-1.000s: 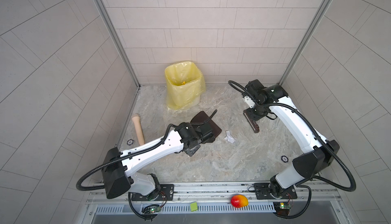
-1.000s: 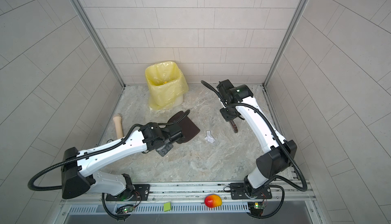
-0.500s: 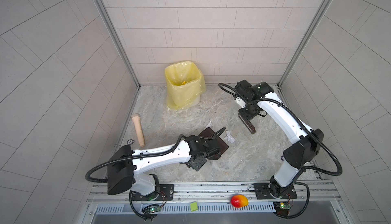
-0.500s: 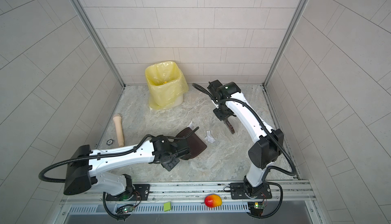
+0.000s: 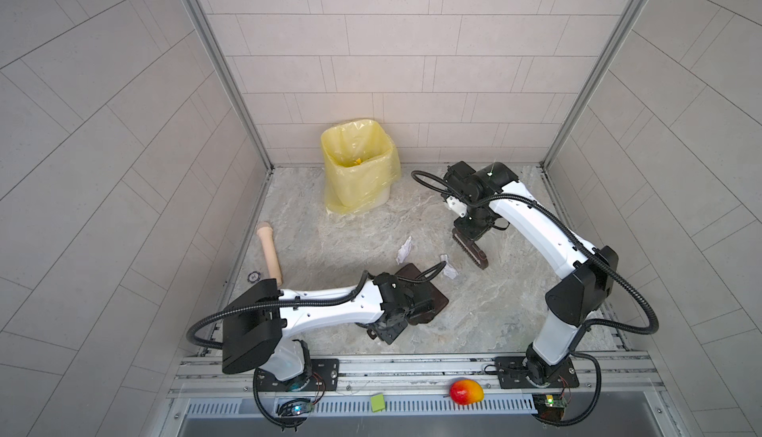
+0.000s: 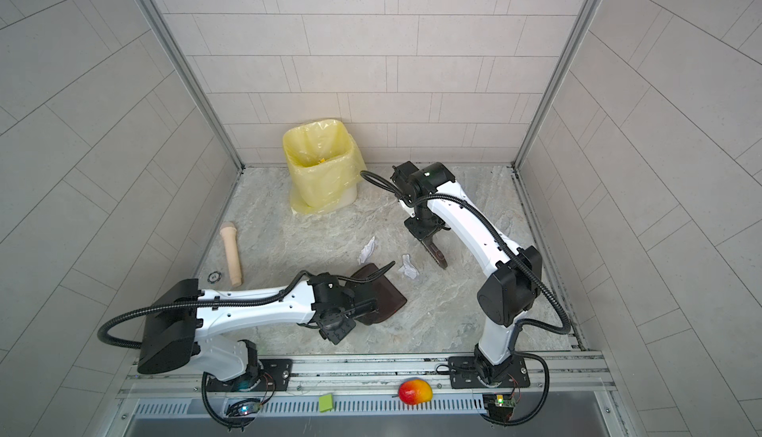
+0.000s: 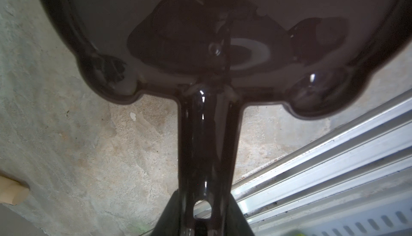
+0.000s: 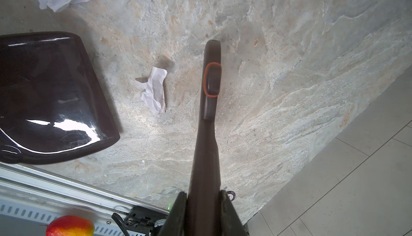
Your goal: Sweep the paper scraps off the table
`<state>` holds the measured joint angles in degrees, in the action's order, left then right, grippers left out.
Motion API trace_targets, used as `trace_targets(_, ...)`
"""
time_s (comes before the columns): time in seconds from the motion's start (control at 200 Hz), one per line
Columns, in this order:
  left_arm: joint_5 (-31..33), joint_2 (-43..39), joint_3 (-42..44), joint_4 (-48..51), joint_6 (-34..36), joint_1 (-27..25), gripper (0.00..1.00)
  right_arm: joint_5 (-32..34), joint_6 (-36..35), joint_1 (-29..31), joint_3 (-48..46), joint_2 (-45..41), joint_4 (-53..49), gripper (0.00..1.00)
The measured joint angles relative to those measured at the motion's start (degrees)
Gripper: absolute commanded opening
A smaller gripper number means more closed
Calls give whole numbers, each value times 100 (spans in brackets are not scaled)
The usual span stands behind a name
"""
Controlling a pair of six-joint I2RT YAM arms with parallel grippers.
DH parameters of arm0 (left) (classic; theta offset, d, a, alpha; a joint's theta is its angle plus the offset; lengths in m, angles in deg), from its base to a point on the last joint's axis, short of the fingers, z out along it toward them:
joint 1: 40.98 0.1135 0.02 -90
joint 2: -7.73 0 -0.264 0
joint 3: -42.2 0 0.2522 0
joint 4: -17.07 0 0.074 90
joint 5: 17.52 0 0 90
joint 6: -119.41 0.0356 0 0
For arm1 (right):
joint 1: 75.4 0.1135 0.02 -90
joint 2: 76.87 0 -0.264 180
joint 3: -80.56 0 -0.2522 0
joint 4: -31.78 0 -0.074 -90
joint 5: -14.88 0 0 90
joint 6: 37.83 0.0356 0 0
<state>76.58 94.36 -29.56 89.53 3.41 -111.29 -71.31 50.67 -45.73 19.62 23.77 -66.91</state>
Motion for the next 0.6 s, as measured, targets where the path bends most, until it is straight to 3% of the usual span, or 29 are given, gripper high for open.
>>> trace_targets(0.6, -146, 157, 85, -155, -13, -2, 0, -267, 149, 656, -76, -42, -107, 0)
